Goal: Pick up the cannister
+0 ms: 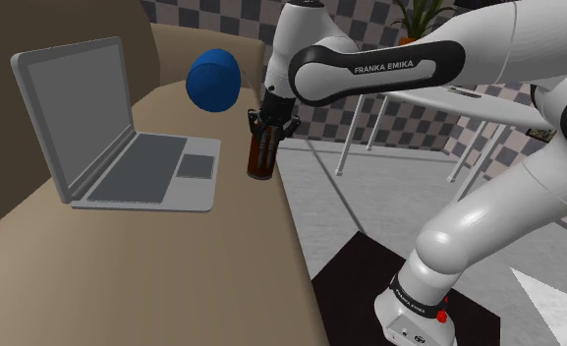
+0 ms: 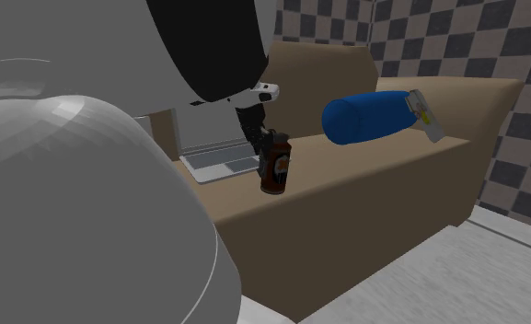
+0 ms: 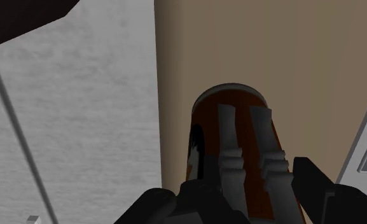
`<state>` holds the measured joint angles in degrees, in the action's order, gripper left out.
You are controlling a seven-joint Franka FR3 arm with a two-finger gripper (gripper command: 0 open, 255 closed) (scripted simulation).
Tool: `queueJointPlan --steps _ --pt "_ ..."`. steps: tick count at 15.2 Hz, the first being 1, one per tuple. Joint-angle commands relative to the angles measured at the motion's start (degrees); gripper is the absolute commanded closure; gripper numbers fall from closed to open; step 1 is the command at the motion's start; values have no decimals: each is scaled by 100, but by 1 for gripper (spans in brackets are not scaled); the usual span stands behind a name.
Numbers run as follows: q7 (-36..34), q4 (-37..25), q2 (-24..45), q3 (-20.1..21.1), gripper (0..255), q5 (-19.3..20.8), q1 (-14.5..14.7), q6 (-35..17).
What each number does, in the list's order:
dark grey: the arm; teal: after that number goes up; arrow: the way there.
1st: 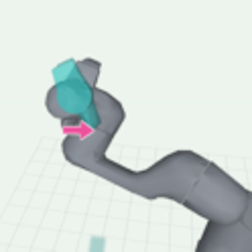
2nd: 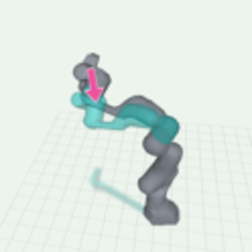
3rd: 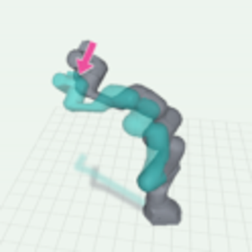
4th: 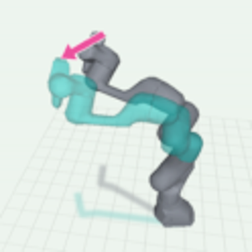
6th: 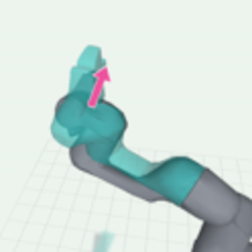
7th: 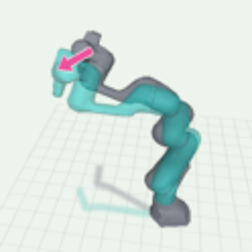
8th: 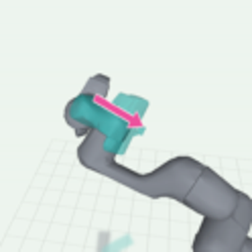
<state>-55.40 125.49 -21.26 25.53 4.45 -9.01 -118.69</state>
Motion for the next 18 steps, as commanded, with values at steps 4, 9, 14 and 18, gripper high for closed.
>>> queueJointPlan --steps 4,9,14,18 --pt "-2 3 4 2 255 -2 0 -1" --pt "59 -277 -20 -28 255 -21 -2 297" --pt "127 -663 -14 -56 255 -30 -13 672" --pt "173 -993 14 -71 255 -27 -28 973"
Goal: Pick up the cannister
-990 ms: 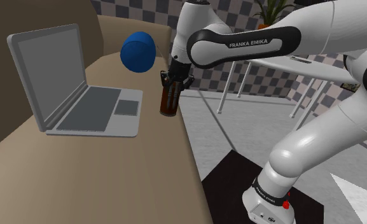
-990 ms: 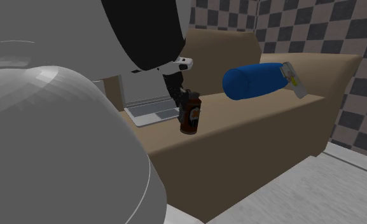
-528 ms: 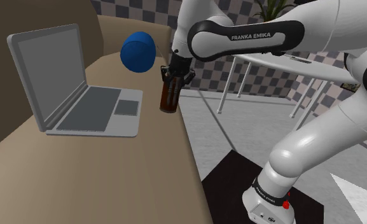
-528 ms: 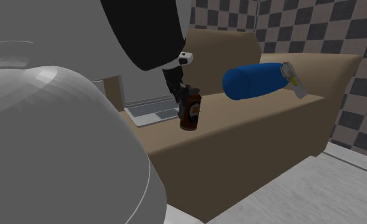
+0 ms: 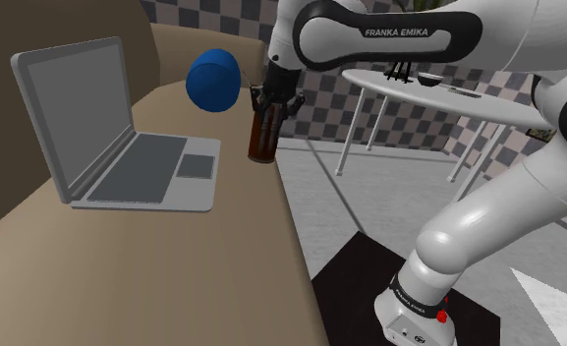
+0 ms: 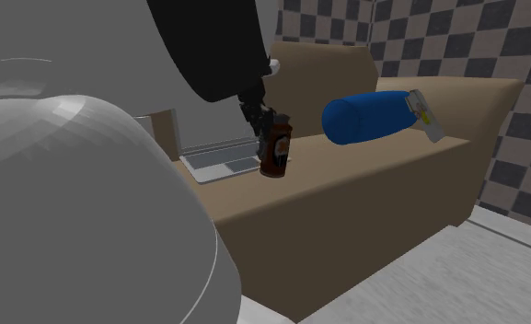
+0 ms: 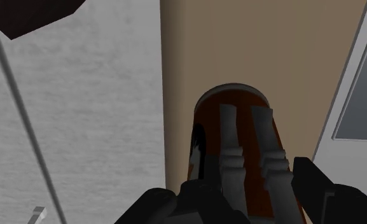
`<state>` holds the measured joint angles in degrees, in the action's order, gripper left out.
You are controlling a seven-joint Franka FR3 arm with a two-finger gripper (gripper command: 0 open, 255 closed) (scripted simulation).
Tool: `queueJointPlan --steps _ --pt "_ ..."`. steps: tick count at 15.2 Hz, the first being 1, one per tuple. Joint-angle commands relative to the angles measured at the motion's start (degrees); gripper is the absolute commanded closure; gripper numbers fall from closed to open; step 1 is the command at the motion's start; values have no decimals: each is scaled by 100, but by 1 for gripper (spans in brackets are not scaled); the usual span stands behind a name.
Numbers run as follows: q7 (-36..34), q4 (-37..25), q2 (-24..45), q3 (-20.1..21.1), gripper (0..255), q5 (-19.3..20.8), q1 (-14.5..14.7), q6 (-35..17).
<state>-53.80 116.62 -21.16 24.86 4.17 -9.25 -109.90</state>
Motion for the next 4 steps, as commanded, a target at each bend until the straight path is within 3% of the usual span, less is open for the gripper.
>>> queueJointPlan --steps 1,4 --pt "24 -192 14 -6 255 3 -7 169" --pt "36 -292 27 -9 255 6 -12 256"
